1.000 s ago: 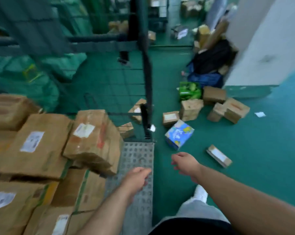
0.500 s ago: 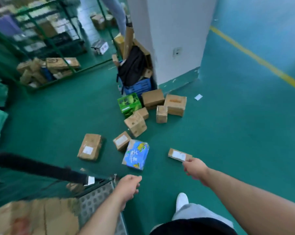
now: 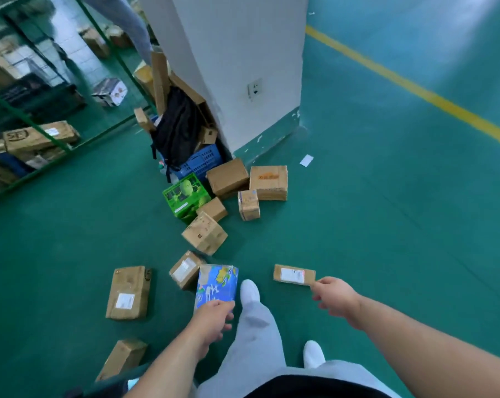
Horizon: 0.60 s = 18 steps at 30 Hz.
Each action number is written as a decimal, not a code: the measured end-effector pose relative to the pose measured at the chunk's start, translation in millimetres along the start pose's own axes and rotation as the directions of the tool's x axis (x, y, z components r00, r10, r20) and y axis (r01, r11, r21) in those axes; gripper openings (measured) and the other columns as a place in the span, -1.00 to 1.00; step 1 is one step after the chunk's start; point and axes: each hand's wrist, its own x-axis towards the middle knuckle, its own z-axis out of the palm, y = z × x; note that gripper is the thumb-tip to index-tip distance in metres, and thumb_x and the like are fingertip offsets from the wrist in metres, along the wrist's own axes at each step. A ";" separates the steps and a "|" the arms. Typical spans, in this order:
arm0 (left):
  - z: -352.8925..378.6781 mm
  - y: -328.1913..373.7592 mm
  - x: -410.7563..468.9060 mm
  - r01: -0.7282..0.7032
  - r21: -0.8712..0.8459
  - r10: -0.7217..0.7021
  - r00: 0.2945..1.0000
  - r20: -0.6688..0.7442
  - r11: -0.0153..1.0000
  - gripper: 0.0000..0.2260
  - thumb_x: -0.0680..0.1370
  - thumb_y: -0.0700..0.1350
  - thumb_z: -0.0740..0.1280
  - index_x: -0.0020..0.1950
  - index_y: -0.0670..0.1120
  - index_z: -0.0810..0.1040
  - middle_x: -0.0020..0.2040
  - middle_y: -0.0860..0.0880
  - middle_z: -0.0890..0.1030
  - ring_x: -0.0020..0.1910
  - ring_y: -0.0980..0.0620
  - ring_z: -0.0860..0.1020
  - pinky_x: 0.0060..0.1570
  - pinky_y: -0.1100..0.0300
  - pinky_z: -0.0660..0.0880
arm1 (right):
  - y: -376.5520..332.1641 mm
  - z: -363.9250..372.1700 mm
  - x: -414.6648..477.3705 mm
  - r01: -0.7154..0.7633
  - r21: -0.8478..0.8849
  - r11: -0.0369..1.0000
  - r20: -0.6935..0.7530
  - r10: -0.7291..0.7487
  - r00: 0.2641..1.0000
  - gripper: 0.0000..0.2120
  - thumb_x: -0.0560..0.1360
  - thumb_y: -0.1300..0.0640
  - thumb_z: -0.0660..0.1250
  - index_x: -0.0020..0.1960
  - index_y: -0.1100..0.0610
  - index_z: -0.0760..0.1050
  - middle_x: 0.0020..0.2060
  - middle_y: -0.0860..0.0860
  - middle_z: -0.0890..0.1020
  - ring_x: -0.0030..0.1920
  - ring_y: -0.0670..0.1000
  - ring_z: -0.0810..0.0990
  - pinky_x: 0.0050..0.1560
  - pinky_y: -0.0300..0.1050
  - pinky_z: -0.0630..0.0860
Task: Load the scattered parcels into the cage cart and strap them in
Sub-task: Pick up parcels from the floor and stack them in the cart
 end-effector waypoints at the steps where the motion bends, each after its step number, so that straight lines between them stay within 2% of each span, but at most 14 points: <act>1: -4.7 14.7 14.8 -0.007 0.009 0.007 1.000 0.010 1.000 -0.81 0.63 0.00 0.31 0.12 -0.09 0.58 -0.03 -0.04 0.62 -0.15 -0.02 0.55 -0.18 0.17 0.43 | -8.1 -2.3 6.9 0.000 0.016 1.000 -0.019 0.001 1.000 -0.83 0.59 0.11 0.20 0.04 0.09 0.56 -0.13 0.04 0.61 -0.21 0.03 0.49 -0.26 -0.16 0.38; 3: -16.0 46.5 45.3 -0.038 0.014 0.038 0.999 0.038 0.999 -0.81 0.63 -0.05 0.31 0.13 -0.13 0.57 -0.06 -0.07 0.58 -0.17 -0.04 0.51 -0.23 0.18 0.42 | -28.6 -6.9 20.1 -0.002 0.047 0.999 -0.085 0.006 0.996 -0.83 0.59 0.09 0.21 0.03 0.09 0.57 -0.12 0.05 0.63 -0.21 0.04 0.50 -0.23 -0.14 0.39; 7: -47.0 111.3 92.5 -0.119 0.107 0.110 0.990 0.093 0.987 -0.80 0.64 0.00 0.29 0.12 -0.11 0.57 0.00 -0.07 0.64 -0.16 -0.02 0.57 -0.14 0.14 0.41 | -70.6 -14.4 28.3 -0.030 0.075 0.997 -0.216 0.045 0.975 -0.83 0.57 0.07 0.22 0.01 0.07 0.58 -0.03 0.09 0.70 -0.17 0.06 0.58 -0.18 -0.10 0.45; 11: -78.5 181.8 126.7 -0.199 0.127 0.184 0.975 0.124 0.972 -0.82 0.67 -0.01 0.27 0.09 -0.11 0.54 -0.04 -0.07 0.62 -0.16 -0.02 0.55 -0.21 0.15 0.38 | -126.3 -15.6 31.9 -0.001 0.111 0.994 -0.231 0.027 0.973 -0.84 0.61 0.06 0.24 0.05 0.05 0.58 -0.01 0.05 0.70 -0.11 0.02 0.62 -0.10 -0.12 0.50; 15: -95.3 227.8 157.4 -0.205 0.134 0.193 0.976 0.096 0.970 -0.83 0.64 -0.02 0.27 0.02 -0.12 0.54 -0.14 -0.04 0.57 -0.28 0.01 0.48 -0.34 0.21 0.30 | -164.8 -12.0 40.3 0.039 0.239 0.970 -0.246 0.022 0.969 -0.84 0.65 0.07 0.23 0.11 0.04 0.57 0.01 0.03 0.68 -0.06 0.03 0.65 -0.01 -0.07 0.55; 18: -88.1 247.3 168.6 -0.157 0.124 0.144 0.983 0.114 0.980 -0.82 0.65 0.00 0.27 0.05 -0.09 0.55 -0.07 -0.04 0.61 -0.18 0.00 0.55 -0.28 0.19 0.37 | -177.4 -15.0 48.4 0.038 0.281 0.959 -0.222 0.026 0.975 -0.84 0.66 0.10 0.22 0.12 0.04 0.57 0.03 0.04 0.68 -0.05 0.04 0.64 -0.06 -0.09 0.54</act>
